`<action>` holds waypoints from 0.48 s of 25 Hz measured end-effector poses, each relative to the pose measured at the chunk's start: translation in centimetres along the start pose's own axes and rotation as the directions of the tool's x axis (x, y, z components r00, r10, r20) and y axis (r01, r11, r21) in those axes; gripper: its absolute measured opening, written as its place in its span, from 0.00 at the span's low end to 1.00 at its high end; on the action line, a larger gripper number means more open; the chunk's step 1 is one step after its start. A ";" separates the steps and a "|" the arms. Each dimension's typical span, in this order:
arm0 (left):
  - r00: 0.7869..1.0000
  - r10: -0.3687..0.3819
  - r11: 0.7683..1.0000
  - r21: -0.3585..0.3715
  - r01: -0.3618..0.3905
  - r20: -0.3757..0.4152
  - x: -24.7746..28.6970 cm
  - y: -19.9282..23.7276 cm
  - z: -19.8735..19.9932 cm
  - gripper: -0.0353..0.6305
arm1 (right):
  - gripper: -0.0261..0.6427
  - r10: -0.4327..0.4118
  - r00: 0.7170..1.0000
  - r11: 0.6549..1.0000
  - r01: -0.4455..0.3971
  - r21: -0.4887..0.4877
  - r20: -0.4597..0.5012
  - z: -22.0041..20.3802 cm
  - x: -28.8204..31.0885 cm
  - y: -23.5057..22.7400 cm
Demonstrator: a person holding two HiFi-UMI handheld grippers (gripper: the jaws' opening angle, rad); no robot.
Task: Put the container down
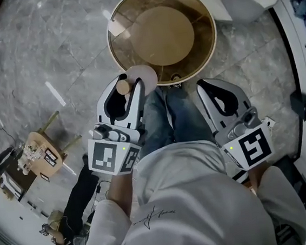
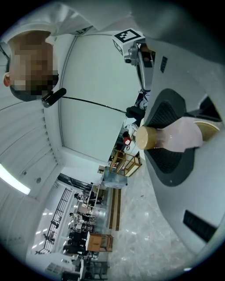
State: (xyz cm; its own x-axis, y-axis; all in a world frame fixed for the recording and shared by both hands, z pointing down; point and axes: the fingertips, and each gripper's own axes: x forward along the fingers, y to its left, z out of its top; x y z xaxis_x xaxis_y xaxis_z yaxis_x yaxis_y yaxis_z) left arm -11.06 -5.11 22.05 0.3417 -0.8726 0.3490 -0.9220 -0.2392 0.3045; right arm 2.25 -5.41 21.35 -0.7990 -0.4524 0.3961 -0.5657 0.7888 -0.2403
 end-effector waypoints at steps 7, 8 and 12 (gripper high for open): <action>1.000 -0.002 1.000 0.002 0.002 -0.010 1.6 1.5 -1.1 0.28 | 0.06 0.003 1.000 1.000 -0.003 0.021 -0.017 -1.5 1.5 -0.8; 1.000 -0.003 1.000 0.001 0.003 -0.012 1.7 1.7 -1.4 0.28 | 0.06 0.004 1.000 1.000 -0.003 0.027 -0.026 -1.8 1.8 -0.8; 1.000 -0.005 1.000 -0.008 0.005 -0.022 2.3 2.3 -2.3 0.28 | 0.06 0.011 0.999 0.999 -0.008 0.047 -0.051 -2.9 2.7 -0.5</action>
State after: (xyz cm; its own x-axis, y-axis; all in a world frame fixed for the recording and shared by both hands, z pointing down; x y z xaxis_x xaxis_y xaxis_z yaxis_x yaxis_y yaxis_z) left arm -11.97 -6.69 25.65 0.3504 -0.8617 0.3670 -0.9188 -0.2401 0.3135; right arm 0.99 -5.83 25.09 -0.7936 -0.4223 0.4380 -0.5681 0.7721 -0.2849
